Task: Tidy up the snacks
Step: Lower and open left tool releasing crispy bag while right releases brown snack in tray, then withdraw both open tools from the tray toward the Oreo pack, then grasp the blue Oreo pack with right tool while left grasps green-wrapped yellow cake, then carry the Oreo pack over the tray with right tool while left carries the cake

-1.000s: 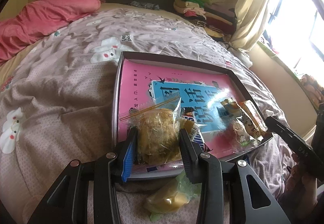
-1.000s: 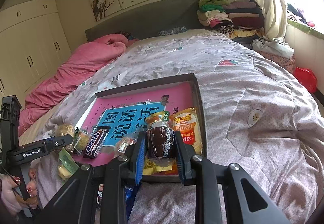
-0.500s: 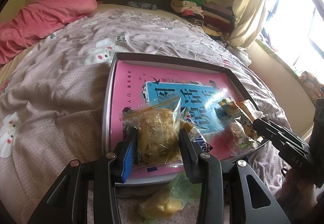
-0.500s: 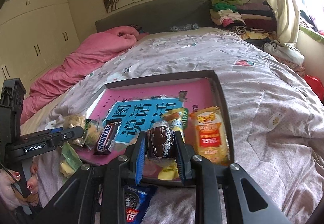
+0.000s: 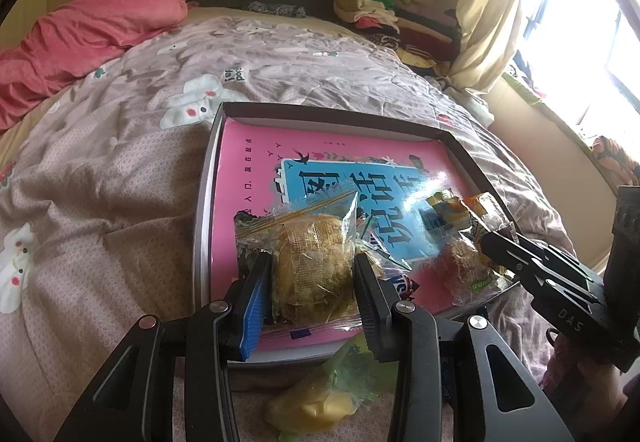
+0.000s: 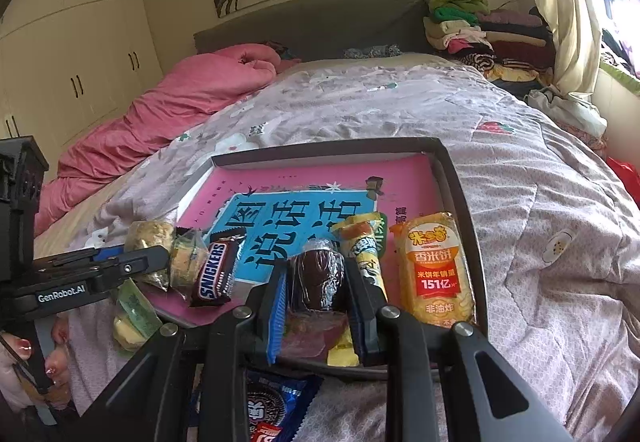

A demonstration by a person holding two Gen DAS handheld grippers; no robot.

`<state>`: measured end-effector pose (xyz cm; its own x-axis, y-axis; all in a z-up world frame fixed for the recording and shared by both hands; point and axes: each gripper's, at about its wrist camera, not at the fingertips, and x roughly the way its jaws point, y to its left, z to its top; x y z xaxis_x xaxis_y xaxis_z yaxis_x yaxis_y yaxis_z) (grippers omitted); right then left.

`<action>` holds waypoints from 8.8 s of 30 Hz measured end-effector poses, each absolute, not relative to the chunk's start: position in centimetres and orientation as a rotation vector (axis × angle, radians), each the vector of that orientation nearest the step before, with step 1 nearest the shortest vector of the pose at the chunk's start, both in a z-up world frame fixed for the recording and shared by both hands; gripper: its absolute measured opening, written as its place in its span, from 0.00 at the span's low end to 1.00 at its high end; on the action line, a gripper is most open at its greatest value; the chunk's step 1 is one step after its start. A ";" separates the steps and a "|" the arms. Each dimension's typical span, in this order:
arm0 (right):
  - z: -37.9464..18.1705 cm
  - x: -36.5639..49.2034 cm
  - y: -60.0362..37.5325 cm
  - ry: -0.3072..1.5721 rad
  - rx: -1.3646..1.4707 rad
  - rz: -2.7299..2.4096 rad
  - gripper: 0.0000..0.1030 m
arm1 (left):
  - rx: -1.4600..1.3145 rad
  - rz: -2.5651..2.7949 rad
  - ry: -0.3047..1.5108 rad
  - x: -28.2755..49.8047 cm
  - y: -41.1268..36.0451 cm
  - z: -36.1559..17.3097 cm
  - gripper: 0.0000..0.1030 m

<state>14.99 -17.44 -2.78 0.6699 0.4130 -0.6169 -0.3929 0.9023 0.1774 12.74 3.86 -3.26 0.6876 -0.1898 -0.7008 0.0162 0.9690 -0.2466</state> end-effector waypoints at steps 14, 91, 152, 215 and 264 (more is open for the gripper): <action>-3.2 15.3 -17.7 0.711 0.012 0.430 0.26 | -0.229 -0.118 0.803 12.7 3.8 -3.2 0.41; -3.4 13.1 -15.8 0.708 -0.054 0.510 0.36 | -0.216 -0.094 0.818 12.6 5.2 -2.8 0.71; -2.3 8.9 -16.3 0.755 0.012 0.516 0.84 | -0.162 -0.171 0.890 7.8 4.2 -2.0 0.78; -1.3 9.5 -18.1 0.731 0.113 0.522 0.51 | -0.091 -0.302 0.851 6.1 0.8 -1.0 0.32; -2.3 14.6 -19.1 0.680 0.043 0.389 0.51 | -0.254 -0.268 0.830 13.4 1.5 -2.1 0.32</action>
